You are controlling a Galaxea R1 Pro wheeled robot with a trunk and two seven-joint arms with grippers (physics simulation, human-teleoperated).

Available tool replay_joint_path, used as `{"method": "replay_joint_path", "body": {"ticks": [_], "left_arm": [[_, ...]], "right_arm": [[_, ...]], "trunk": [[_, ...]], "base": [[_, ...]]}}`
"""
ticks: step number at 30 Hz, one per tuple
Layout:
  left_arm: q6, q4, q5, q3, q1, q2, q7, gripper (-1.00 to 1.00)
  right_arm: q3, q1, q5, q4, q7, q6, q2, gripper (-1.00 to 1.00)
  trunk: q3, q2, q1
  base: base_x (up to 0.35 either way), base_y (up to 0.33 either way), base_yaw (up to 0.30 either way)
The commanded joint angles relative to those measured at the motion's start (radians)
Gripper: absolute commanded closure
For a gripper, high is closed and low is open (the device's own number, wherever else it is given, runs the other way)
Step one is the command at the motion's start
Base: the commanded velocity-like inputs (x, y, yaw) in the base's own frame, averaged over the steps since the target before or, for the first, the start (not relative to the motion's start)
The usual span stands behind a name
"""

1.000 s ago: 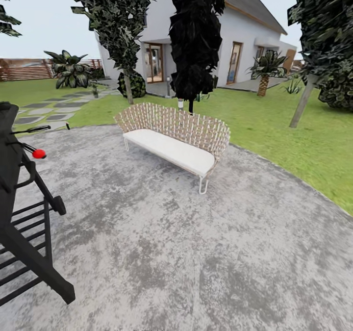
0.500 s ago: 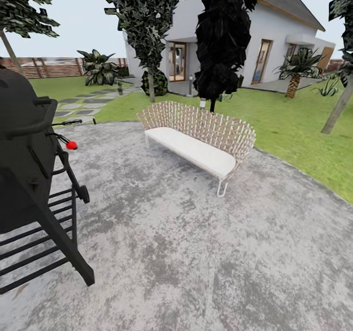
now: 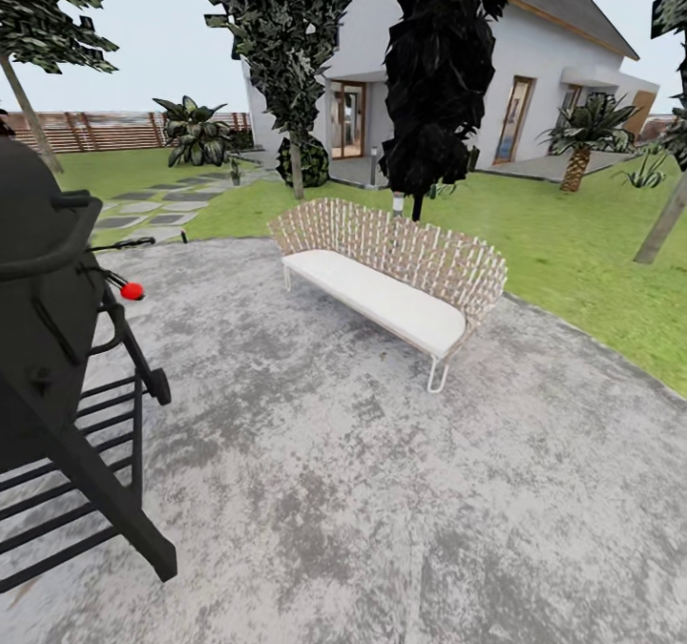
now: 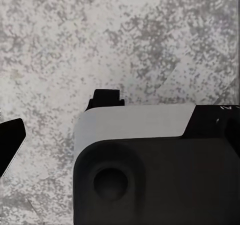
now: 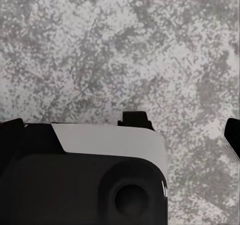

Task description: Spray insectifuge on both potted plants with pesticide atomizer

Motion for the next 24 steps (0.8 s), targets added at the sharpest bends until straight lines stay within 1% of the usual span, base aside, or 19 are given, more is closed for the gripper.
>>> {"method": "replay_joint_path", "body": {"ticks": [1, 6, 10, 14, 21, 24], "left_arm": [[-0.004, 0.001, 0.0, 0.002, 0.0, 0.0, -0.001, -1.0], [-0.003, 0.001, 0.0, 0.002, 0.0, 0.0, 0.0, -1.0], [-0.003, 0.001, 0.0, 0.002, -0.001, 0.0, -0.001, -1.0], [-0.004, 0.001, 0.0, 0.002, 0.0, 0.0, -0.001, -1.0], [-0.003, 0.001, 0.0, 0.002, 0.0, 0.0, -0.001, -1.0], [-0.003, 0.001, 0.0, 0.002, 0.0, 0.0, 0.0, -1.0]], "right_arm": [[0.0, 0.0, 0.0, 0.001, 0.001, -0.003, 0.0, -1.0], [0.0, 0.0, 0.0, 0.0, 0.001, -0.003, 0.0, -1.0], [0.0, 0.0, 0.0, 0.0, 0.001, -0.003, 0.001, -1.0], [0.0, 0.0, 0.0, 0.0, 0.001, -0.004, 0.0, -1.0], [0.0, 0.0, 0.0, 0.0, 0.001, -0.004, 0.0, -1.0], [0.0, -0.001, 0.001, 0.0, 0.001, -0.004, 0.001, -1.0]], "trunk": [[-0.001, 0.0, 0.001], [-0.001, 0.0, 0.001], [-0.001, 0.0, 0.001], [-0.001, 0.0, 0.001], [-0.004, 0.0, 0.001], [-0.005, 0.0, 0.001]], "base": [[0.338, 0.0, 0.0], [0.339, 0.0, 0.016], [0.34, 0.0, 0.102], [0.34, 0.0, 0.179], [0.34, -0.003, 0.241], [0.338, -0.074, 0.068]]}}
